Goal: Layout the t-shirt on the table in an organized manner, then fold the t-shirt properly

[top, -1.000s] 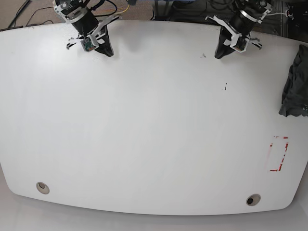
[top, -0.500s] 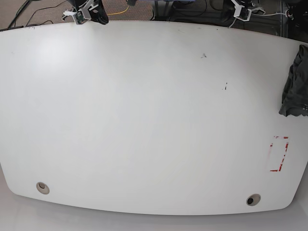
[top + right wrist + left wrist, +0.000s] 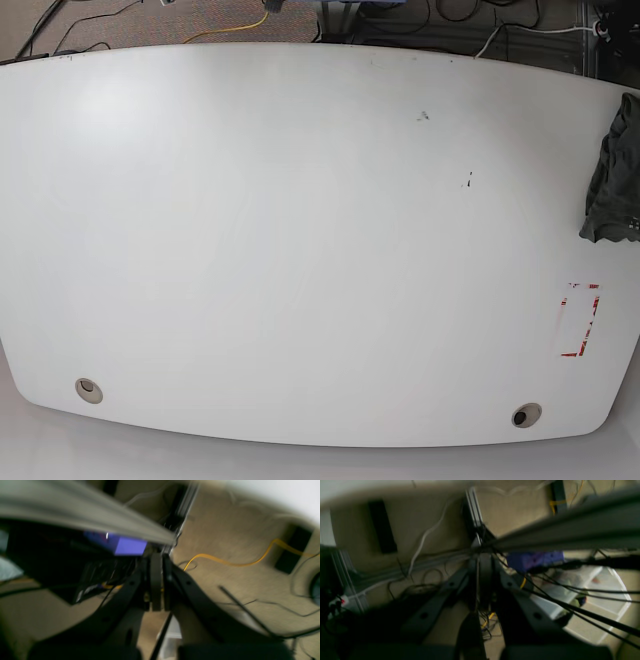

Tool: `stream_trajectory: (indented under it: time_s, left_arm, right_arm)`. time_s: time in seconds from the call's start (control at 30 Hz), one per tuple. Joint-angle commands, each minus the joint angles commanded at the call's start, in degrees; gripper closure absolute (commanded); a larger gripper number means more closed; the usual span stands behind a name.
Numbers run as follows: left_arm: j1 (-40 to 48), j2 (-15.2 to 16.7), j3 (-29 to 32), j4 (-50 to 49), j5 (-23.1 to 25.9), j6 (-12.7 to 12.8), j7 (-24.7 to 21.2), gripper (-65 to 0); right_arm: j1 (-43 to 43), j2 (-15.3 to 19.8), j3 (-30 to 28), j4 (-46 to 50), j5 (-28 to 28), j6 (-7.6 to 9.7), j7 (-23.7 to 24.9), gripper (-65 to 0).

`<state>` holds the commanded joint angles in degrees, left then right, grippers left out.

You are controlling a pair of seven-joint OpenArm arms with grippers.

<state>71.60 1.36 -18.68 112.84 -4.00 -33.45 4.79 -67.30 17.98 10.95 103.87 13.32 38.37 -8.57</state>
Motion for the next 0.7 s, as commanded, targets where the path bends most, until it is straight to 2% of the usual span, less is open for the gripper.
stream_trajectory:
  time_s: [0.2,0.3,0.47,0.7]
  left_arm:
    - [-0.79,0.18,0.44,-3.6,2.9,0.0,0.09,0.0]
    - [-3.52,0.53,2.02,-6.33,6.15,0.0,0.09,0.0]
    - [-6.15,0.7,4.66,-14.33,12.92,0.0,0.09,0.0]
    - [-13.1,1.14,5.63,-25.14,16.44,0.09,0.09,0.0]
  right_arm:
    - [1.05,0.09,-3.69,-7.12,0.0,0.0,0.18,-0.3]
    - [2.37,-0.18,-5.1,-9.49,-0.09,-0.35,0.18,-0.2]
    - [4.04,-0.18,-8.44,-15.21,-0.09,-0.62,0.18,-0.2]
    - [9.05,-0.44,-9.49,-24.26,-2.02,-0.62,0.18,-0.2]
